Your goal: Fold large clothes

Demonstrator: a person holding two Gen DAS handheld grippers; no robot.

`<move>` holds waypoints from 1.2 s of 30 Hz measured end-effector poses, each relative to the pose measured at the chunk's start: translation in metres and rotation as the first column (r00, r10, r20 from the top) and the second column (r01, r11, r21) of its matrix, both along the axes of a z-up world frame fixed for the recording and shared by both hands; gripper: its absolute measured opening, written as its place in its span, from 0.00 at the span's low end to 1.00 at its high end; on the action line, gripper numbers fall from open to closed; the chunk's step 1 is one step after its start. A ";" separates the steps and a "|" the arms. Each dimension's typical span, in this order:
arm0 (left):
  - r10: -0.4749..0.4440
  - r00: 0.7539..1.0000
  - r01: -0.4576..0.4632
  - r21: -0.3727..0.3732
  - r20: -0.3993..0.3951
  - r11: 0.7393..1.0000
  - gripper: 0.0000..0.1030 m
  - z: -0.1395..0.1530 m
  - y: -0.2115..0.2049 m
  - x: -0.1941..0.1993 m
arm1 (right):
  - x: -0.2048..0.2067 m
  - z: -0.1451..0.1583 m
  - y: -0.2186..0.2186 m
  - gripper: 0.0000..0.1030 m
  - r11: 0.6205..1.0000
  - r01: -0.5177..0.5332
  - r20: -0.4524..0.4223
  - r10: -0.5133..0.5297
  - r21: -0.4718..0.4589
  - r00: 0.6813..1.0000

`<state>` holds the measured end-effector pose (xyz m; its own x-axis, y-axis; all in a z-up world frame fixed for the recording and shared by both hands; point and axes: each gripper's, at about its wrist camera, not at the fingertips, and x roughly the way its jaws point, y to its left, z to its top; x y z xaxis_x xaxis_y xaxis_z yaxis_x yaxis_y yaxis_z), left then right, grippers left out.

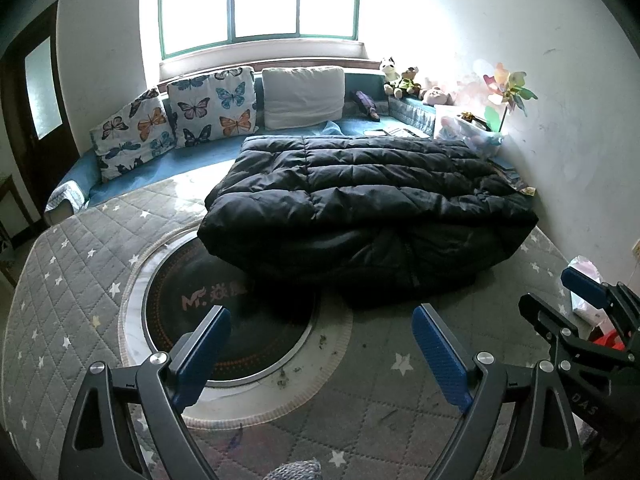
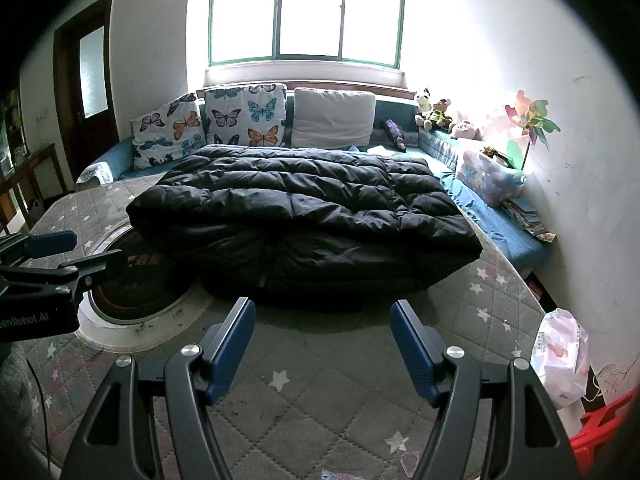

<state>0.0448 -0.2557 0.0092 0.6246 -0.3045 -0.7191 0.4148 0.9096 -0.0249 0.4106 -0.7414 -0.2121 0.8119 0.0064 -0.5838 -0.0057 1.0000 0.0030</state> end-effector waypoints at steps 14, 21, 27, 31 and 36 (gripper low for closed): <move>0.001 1.000 -0.001 0.007 -0.009 1.000 0.95 -0.004 0.001 0.001 | -0.001 -0.001 0.001 0.74 1.000 -0.004 -0.004 0.004 0.002 1.000; 0.000 1.000 0.000 0.007 -0.009 1.000 0.95 -0.006 0.001 0.001 | -0.001 -0.003 0.002 0.74 1.000 -0.006 -0.010 0.006 0.000 1.000; 0.000 1.000 0.000 0.007 -0.010 1.000 0.95 -0.006 0.000 0.001 | -0.002 -0.004 0.003 0.74 1.000 -0.008 -0.013 0.008 0.001 1.000; 0.001 1.000 -0.001 0.007 -0.008 1.000 0.95 -0.005 0.000 0.000 | -0.001 -0.005 0.004 0.74 1.000 -0.005 -0.016 0.005 -0.001 1.000; -0.004 1.000 0.004 0.009 0.000 1.000 0.95 -0.007 0.000 -0.001 | -0.001 -0.006 0.004 0.74 1.000 -0.004 -0.017 0.004 0.000 1.000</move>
